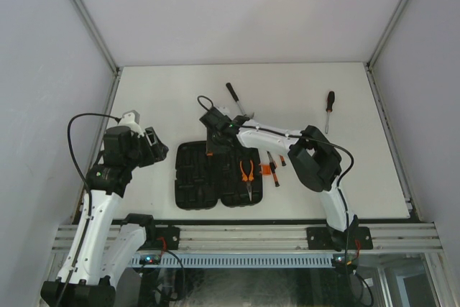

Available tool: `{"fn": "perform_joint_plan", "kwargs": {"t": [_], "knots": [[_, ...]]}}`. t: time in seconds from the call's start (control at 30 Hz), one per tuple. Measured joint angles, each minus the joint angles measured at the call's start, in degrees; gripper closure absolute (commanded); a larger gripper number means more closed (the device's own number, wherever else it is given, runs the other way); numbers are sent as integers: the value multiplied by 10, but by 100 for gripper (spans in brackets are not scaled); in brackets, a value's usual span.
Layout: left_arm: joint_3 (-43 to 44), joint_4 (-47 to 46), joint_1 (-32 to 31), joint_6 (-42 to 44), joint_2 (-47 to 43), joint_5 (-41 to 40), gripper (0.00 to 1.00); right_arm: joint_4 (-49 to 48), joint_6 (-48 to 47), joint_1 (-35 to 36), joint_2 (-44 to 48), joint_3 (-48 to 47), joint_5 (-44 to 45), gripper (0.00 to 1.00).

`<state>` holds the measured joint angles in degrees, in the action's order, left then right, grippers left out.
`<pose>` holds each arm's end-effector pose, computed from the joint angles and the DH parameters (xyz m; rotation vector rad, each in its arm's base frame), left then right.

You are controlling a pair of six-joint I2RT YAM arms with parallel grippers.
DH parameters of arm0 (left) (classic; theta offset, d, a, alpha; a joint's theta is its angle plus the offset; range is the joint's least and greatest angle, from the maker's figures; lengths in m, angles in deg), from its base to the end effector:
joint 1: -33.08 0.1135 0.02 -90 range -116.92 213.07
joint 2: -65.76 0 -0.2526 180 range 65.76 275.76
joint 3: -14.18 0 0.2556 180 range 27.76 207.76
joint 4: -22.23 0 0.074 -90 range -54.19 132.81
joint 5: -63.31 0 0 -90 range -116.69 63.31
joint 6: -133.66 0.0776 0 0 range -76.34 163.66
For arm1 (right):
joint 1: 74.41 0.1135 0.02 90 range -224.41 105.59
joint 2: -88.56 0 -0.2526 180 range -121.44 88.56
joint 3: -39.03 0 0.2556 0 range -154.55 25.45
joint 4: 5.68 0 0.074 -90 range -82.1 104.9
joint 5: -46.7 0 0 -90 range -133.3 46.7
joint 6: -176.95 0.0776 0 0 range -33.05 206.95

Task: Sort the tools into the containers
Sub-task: Place the screwdriver in the storage box.

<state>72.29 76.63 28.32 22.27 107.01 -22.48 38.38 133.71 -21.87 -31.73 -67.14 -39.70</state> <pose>0.1936 -0.0218 0.2619 -0.2843 2.2263 -0.3305 0.2928 0.3742 0.1406 -0.1114 2.6841 0.5289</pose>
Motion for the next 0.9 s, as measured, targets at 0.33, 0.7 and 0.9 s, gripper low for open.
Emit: {"fn": "perform_joint_plan", "kwargs": {"t": [0.33, 0.7, 0.9], "knots": [[0, 0, 0, 0, 0, 0, 35, 1, 1, 1, 1, 2, -2, 78], [0, 0, 0, 0, 0, 0, 35, 4, -7, 11, 3, 2, -2, 77], [0, 0, 0, 0, 0, 0, 35, 12, -18, 21, 5, 6, -7, 77]]}}
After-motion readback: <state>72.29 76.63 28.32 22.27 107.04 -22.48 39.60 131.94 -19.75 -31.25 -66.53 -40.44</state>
